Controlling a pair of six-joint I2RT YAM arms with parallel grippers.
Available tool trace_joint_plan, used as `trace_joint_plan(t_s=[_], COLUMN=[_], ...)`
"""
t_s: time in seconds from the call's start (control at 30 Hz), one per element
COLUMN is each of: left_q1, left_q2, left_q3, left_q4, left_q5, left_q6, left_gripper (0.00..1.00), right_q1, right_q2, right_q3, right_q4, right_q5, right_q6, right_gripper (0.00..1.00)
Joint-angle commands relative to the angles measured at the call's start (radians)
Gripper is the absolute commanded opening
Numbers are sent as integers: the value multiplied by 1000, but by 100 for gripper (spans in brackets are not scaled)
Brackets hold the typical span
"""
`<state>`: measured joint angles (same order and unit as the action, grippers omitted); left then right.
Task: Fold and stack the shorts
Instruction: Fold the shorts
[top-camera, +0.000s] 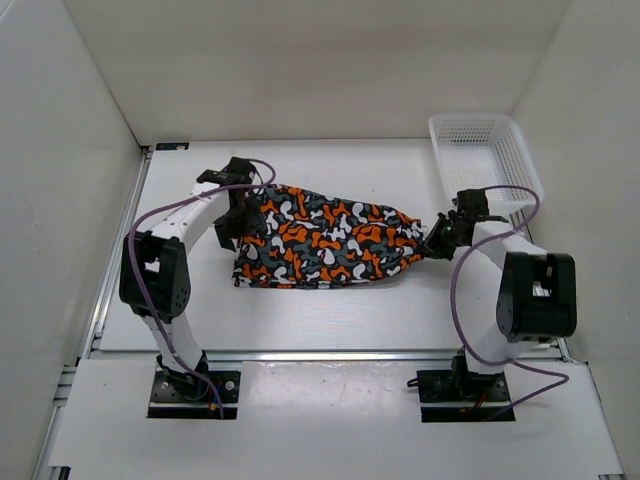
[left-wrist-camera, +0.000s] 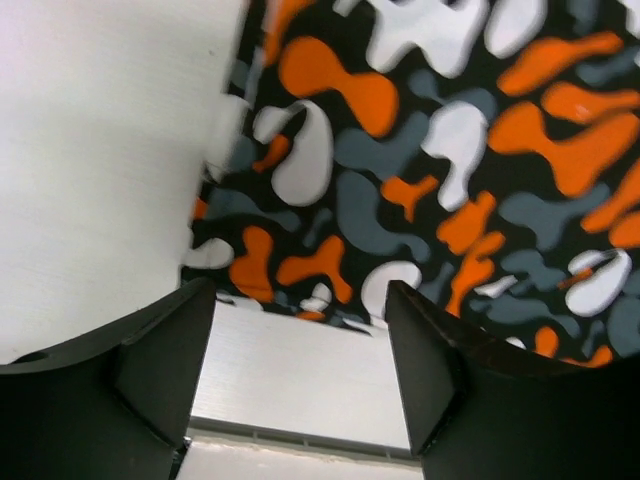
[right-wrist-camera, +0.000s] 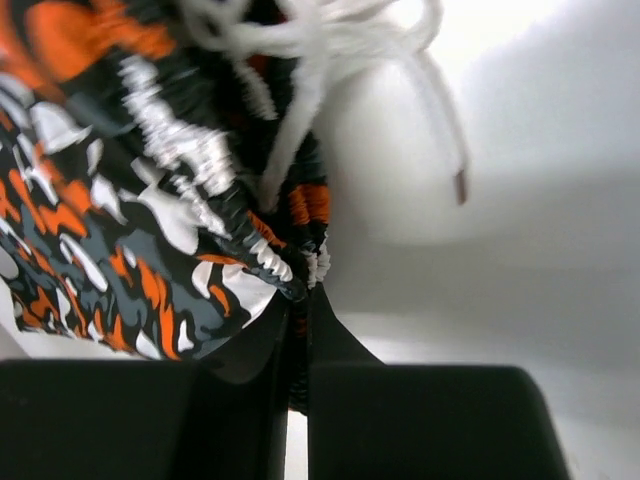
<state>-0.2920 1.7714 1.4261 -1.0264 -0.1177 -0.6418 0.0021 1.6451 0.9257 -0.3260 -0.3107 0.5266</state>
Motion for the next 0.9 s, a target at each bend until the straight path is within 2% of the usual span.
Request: trace_joint_plan(t_s=[0.0, 0.03, 0.17, 0.2, 0.27, 0.47, 0.6, 0.73, 0.87], left_q1=[46, 71, 116, 126, 126, 90, 21, -42, -137], left_q2=[29, 45, 124, 141, 192, 261, 223, 114, -36], left_q3=[27, 27, 49, 50, 63, 89, 2, -227, -395], left_q4=[31, 41, 63, 77, 87, 121, 134, 181, 192], left_q5=[-17, -17, 21, 21, 33, 98, 128, 138, 138], left_q6=[18, 18, 27, 27, 27, 16, -41, -151, -226], left_gripper=[78, 73, 38, 21, 10, 10, 10, 10, 10], right_q1=[-10, -10, -10, -10, -10, -10, -10, -10, -10], right_q2=[-135, -187, -290, -301, -323, -332, -350, -369, -398], right_q3=[-5, -14, -14, -14, -5, -5, -5, -5, 7], right_q4=[-145, -168, -248, -269, -283, -292, -292, -301, -329], right_q5=[59, 59, 105, 116, 139, 160, 180, 203, 225], right_q6=[-51, -63, -85, -97, -97, -88, -79, -79, -88], right_gripper=[0, 0, 0, 0, 0, 0, 0, 0, 0])
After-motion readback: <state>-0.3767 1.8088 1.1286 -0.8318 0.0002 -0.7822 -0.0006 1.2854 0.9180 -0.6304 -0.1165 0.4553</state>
